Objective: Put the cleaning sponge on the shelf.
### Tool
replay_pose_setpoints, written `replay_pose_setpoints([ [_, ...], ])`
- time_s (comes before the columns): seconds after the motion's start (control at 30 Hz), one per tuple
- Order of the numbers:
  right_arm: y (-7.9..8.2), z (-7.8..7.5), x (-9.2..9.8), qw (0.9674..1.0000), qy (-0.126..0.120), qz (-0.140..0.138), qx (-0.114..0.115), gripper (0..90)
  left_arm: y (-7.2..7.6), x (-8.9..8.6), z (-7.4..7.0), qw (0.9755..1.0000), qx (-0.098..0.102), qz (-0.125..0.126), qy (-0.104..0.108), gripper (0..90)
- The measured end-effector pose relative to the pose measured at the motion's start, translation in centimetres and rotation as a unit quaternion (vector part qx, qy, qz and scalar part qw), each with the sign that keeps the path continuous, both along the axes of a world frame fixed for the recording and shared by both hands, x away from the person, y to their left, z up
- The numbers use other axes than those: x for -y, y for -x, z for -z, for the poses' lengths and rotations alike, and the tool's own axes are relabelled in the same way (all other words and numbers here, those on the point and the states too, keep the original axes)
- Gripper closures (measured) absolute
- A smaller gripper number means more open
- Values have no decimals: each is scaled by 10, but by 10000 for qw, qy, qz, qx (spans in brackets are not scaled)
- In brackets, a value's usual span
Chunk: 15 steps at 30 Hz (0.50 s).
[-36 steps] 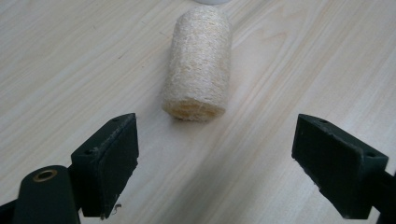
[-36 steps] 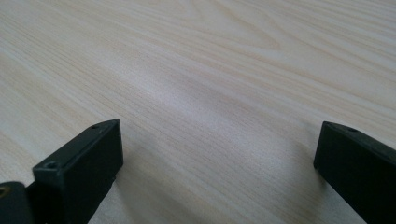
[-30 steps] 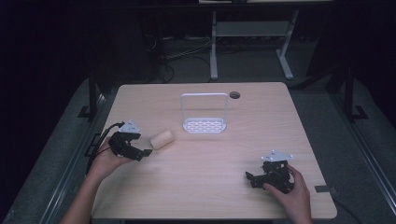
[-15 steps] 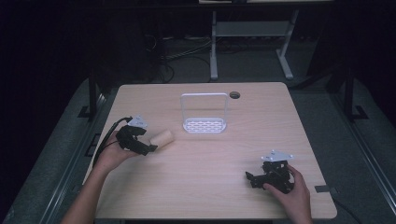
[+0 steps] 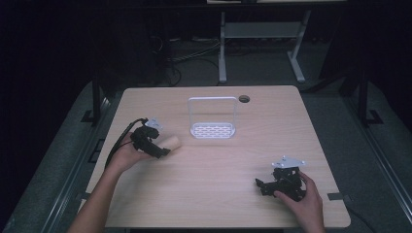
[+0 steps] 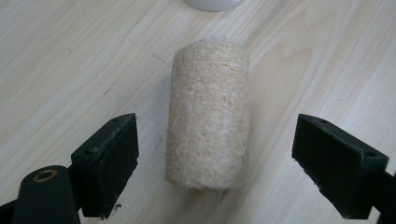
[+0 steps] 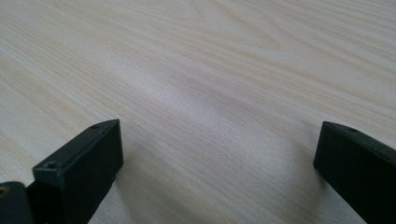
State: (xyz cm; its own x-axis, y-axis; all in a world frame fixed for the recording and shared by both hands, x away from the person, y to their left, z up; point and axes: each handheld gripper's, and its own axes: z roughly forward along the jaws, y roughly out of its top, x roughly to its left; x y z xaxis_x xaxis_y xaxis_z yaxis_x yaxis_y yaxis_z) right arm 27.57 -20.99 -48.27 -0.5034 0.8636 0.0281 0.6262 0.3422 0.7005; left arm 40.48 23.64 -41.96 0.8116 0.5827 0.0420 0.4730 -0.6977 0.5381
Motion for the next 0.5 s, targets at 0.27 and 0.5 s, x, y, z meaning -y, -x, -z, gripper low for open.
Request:
replay_pose_setpoints([
  [0.27, 0, 0, 0, 10000, -1, 1, 0, 10, -9, 8, 5, 10000, -55, -1, -60, 144],
  [0.5, 0, 0, 0, 10000, 0, 0, 1, 10, -15, 16, 14, 9998, -160, 41, -143, 148],
])
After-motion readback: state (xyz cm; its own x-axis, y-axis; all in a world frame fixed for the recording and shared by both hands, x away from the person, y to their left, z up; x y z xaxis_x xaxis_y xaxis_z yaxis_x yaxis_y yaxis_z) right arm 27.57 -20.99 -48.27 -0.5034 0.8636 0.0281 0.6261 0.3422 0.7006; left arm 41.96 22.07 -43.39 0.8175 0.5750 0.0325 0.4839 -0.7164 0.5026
